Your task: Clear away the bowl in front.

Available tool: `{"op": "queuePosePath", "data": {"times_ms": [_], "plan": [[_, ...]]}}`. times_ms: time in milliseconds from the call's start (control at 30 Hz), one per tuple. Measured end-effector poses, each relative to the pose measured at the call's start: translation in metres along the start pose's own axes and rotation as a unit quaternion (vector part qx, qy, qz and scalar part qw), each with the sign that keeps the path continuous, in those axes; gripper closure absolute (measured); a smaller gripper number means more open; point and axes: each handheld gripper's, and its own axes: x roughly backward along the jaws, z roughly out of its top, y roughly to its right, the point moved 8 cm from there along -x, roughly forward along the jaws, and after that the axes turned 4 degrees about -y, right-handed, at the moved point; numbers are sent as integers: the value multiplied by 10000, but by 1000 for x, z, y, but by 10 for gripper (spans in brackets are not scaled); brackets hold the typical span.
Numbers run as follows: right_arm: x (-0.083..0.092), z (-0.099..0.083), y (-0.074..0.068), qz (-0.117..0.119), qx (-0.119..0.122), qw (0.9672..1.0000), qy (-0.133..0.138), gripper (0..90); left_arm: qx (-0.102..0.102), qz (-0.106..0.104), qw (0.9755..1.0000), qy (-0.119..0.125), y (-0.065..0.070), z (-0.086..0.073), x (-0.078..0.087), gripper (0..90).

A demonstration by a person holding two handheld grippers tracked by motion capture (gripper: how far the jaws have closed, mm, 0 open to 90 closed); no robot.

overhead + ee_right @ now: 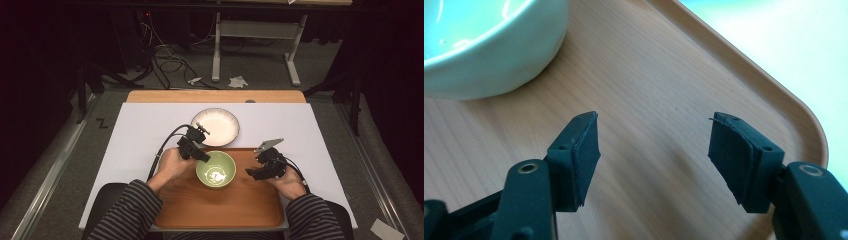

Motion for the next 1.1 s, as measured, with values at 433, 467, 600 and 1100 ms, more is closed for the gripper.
{"op": "queuePosePath", "data": {"times_ms": [433, 467, 600, 1100], "plan": [[1, -1, -1, -13, -55, 10000, -35, 383, -97, 21, 10000, 14, 2, -3, -5, 780], [1, -1, -1, -15, -62, 10000, -35, 383, -94, 17, 9999, 34, 2, -3, -4, 774], [1, -1, 0, -15, -34, 10000, -41, 383, -71, -19, 10000, 66, 2, -1, -3, 753], [0, -1, -1, 3, -17, 10000, -34, 382, -45, -91, 9996, 280, 7, 6, 9, 530]]}}
